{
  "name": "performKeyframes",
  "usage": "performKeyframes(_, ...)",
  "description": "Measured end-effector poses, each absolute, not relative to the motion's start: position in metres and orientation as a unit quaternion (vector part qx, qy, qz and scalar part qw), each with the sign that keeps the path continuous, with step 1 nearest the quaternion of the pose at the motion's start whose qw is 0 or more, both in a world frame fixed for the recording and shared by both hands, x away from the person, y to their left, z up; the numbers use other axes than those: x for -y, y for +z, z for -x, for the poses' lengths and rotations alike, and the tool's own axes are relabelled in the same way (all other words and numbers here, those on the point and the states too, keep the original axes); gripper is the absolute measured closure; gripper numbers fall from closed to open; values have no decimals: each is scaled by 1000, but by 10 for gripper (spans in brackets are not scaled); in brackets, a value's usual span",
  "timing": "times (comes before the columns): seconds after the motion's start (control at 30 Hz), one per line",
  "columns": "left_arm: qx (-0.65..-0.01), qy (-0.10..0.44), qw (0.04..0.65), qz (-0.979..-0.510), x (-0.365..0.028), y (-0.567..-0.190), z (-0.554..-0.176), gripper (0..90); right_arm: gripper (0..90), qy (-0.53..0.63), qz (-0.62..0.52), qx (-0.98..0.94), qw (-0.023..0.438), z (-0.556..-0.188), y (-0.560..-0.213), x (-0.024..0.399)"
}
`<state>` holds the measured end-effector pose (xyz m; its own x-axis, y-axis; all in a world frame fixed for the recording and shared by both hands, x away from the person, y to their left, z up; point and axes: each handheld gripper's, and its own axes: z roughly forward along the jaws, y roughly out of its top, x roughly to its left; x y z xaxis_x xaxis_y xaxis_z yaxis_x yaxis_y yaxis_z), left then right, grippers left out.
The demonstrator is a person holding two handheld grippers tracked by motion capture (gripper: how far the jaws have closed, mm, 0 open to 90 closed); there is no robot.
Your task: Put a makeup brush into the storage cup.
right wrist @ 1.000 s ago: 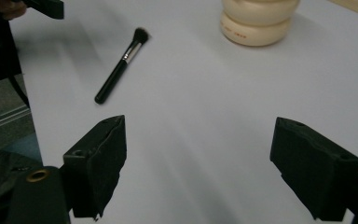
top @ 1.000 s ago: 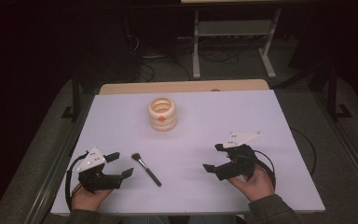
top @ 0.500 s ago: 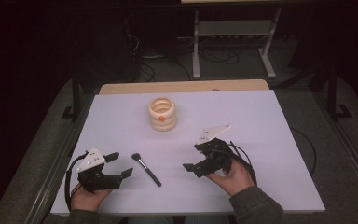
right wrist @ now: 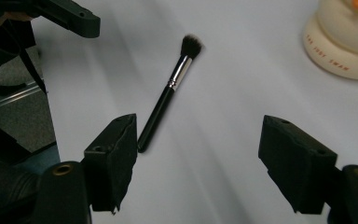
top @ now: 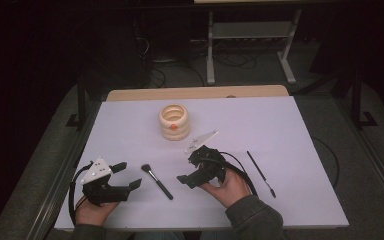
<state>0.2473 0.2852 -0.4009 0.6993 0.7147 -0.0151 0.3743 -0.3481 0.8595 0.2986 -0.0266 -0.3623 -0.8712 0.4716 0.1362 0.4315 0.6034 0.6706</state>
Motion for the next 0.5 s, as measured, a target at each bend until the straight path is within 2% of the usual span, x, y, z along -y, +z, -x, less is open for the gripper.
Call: performKeyframes(0.5, -343, 187, 462, -796, -285, -401, -248, 209, 332, 340, -226, -913, 20, -300, -379, -16)
